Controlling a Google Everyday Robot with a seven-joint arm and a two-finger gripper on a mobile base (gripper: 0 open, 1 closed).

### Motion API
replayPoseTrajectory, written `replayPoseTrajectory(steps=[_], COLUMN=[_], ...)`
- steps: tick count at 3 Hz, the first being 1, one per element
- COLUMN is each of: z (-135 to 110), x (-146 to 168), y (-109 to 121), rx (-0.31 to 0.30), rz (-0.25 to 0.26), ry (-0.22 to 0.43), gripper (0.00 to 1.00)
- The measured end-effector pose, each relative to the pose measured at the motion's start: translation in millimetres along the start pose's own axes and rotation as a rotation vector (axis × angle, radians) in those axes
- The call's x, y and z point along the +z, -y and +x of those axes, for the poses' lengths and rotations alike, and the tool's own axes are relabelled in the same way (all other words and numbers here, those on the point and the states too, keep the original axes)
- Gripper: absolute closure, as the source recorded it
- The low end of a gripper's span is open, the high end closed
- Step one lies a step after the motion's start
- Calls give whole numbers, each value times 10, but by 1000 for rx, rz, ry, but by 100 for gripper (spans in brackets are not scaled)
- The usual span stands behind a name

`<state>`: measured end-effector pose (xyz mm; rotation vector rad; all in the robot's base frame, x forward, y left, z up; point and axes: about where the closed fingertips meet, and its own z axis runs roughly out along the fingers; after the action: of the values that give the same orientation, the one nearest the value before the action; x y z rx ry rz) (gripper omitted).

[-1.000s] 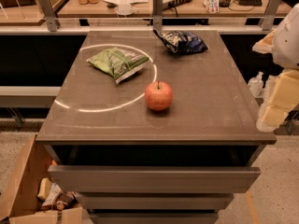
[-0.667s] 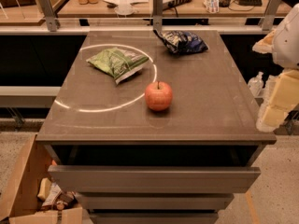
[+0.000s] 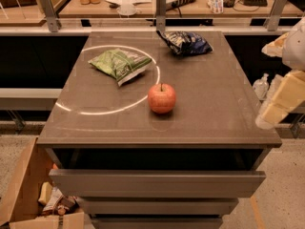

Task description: Move blue chip bag near green jalapeno chip bag

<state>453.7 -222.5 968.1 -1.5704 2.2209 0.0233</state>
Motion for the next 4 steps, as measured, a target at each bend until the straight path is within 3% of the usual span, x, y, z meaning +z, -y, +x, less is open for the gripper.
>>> replayPoseTrajectory(steps=[1,2,3,4], z=[-16,-213,-395,-430], x=[322,717,835,857], y=[362,981,1457,1522], rx=[111,189,206,211], rz=[52,143,246,264], ry=[143,344,466,476], gripper=[0,0,0,0])
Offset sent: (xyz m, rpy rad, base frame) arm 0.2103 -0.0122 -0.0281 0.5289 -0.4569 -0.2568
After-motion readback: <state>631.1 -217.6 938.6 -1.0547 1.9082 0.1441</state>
